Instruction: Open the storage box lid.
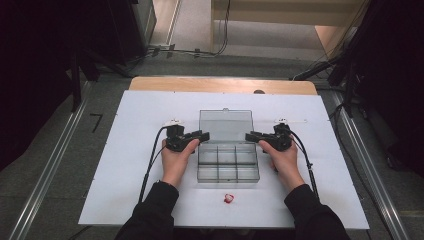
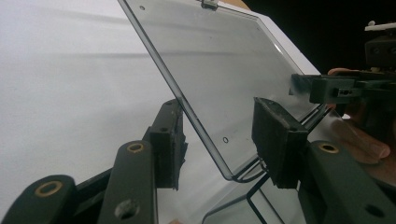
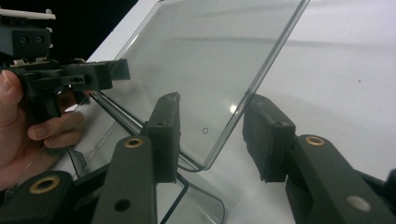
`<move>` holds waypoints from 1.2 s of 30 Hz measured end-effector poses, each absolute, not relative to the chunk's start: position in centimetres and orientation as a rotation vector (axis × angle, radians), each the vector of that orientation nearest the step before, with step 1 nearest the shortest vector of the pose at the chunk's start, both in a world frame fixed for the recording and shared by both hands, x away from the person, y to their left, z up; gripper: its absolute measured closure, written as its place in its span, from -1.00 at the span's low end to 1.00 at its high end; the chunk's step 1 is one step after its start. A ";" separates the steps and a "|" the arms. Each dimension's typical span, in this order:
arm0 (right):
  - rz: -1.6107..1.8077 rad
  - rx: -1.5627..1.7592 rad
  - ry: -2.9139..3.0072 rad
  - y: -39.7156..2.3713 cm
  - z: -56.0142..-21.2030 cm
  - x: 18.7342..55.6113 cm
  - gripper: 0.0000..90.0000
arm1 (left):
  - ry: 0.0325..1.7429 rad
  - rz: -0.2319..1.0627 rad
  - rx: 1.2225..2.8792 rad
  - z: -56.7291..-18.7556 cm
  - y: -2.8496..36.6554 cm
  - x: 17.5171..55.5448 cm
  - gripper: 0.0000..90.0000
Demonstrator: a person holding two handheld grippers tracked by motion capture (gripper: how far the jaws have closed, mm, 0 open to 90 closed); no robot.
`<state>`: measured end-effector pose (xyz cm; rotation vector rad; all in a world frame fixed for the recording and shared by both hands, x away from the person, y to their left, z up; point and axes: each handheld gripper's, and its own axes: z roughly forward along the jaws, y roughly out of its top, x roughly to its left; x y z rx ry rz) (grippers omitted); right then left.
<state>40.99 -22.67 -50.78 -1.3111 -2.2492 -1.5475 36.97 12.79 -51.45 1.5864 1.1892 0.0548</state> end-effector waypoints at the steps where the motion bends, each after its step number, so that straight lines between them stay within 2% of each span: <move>1: -1.542 -1.316 -2.249 -22.7 -50.8 41.0 0.19 | 1.194 0.054 1.586 -51.5 12.8 37.0 0.16; 12: -1.515 -1.354 -2.244 -22.6 -50.9 41.0 0.07 | 1.213 0.050 1.600 -51.5 12.7 37.0 0.02; 20: -1.501 -1.386 -2.273 -22.5 -50.8 40.8 -0.07 | 1.214 0.060 1.609 -51.4 12.7 36.9 -0.17; 23: -1.510 -1.386 -2.289 -22.4 -50.7 40.7 -0.23 | 1.185 0.095 1.626 -51.1 12.6 36.7 -0.38; 27: -1.552 -1.372 -2.324 -22.5 -50.3 40.3 -0.57 | 1.147 0.118 1.642 -50.8 12.5 36.2 -0.75; 32: -1.584 -1.333 -2.394 -22.7 -49.5 39.4 -0.79 | 1.078 0.110 1.616 -50.1 13.1 35.3 -0.90; 36: -1.590 -1.298 -2.440 -23.0 -48.8 38.7 -0.83 | 1.014 0.138 1.642 -49.2 13.5 34.1 -0.96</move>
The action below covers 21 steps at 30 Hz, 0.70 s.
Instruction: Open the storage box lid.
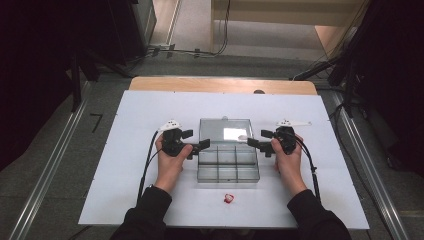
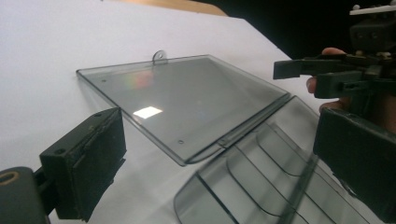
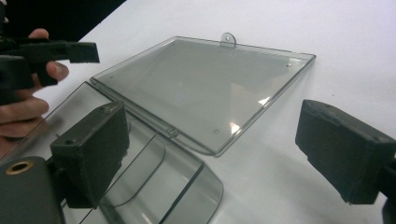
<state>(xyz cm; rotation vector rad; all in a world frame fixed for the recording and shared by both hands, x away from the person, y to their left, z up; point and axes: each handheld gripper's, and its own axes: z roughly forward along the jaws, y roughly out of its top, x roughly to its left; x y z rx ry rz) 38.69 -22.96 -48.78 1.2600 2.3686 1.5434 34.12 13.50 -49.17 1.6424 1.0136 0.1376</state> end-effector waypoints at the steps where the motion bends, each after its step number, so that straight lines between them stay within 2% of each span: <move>1: 1.544 1.237 2.372 -23.0 -48.5 38.3 -0.85 | 1.005 0.141 1.648 -49.1 13.6 33.9 -0.98; 3: 1.532 1.210 2.386 -23.0 -48.2 37.9 -0.86 | 0.991 0.149 1.657 -48.9 13.7 33.3 -0.98; 5: 1.532 1.177 2.404 -23.0 -47.8 37.3 -0.98 | 0.978 0.139 1.656 -48.9 13.9 32.8 -0.99; 21: 1.497 1.009 2.459 -23.5 -46.4 32.2 -1.00 | 0.901 0.203 1.673 -47.8 15.1 28.2 -1.00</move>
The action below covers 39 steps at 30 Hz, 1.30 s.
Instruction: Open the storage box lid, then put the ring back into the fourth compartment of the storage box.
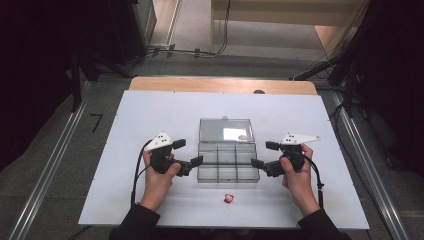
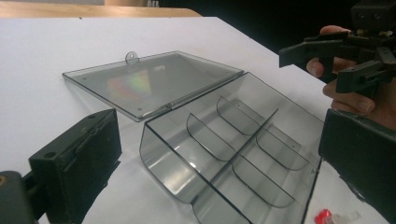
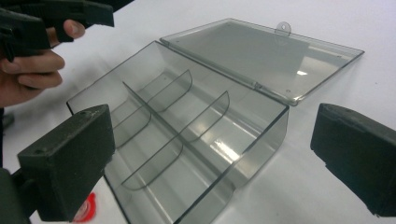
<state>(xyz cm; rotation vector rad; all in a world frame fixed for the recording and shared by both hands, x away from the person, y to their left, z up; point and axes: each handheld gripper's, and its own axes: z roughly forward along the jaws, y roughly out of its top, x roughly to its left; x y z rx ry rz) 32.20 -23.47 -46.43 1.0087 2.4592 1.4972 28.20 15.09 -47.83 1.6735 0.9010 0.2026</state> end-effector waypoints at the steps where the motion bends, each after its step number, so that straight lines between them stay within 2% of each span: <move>1: 1.497 0.999 2.460 -23.6 -46.4 31.8 -1.00 | 0.897 0.198 1.670 -47.9 15.2 27.9 -1.00; 16: 1.476 0.961 2.448 -24.4 -46.0 28.5 -1.00 | 0.898 0.228 1.692 -48.4 17.2 25.0 -1.00; 39: 1.358 0.837 2.562 -23.1 -45.1 26.6 -1.00 | 0.928 0.280 1.708 -48.9 20.1 22.0 -1.00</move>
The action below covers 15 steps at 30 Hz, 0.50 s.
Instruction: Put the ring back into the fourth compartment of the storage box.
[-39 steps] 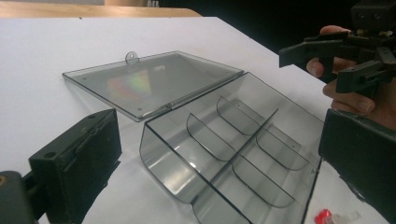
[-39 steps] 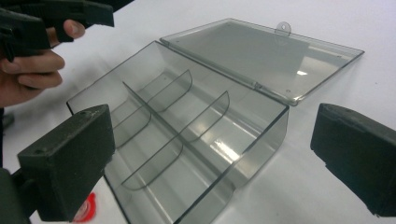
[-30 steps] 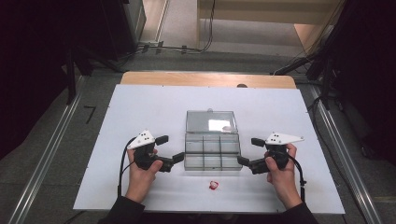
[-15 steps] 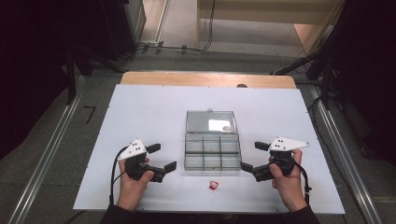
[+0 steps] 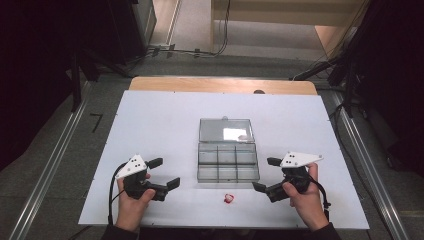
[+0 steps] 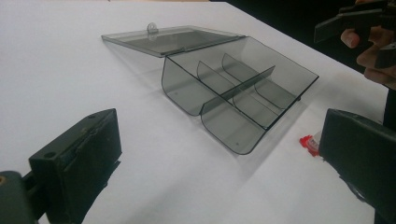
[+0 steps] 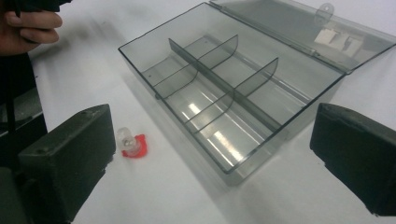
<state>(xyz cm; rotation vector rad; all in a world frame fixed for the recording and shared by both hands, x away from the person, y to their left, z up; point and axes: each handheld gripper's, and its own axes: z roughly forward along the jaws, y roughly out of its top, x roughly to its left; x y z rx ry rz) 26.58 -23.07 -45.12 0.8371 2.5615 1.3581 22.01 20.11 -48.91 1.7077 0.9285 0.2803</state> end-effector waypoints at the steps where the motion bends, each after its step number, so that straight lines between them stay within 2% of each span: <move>1: 1.359 0.836 2.571 -22.9 -45.1 26.5 -1.00 | 0.930 0.283 1.711 -48.9 20.2 21.9 -1.00; 11: 1.295 0.773 2.668 -21.4 -45.2 25.7 -1.00 | 0.941 0.291 1.718 -49.2 21.4 21.0 -1.00; 12: 1.295 0.766 2.672 -21.3 -45.2 25.6 -0.92 | 0.943 0.289 1.714 -49.2 21.5 20.9 -1.00; 15: 1.287 0.751 2.694 -20.9 -45.3 25.5 -0.90 | 0.948 0.297 1.710 -49.3 21.9 20.7 -1.00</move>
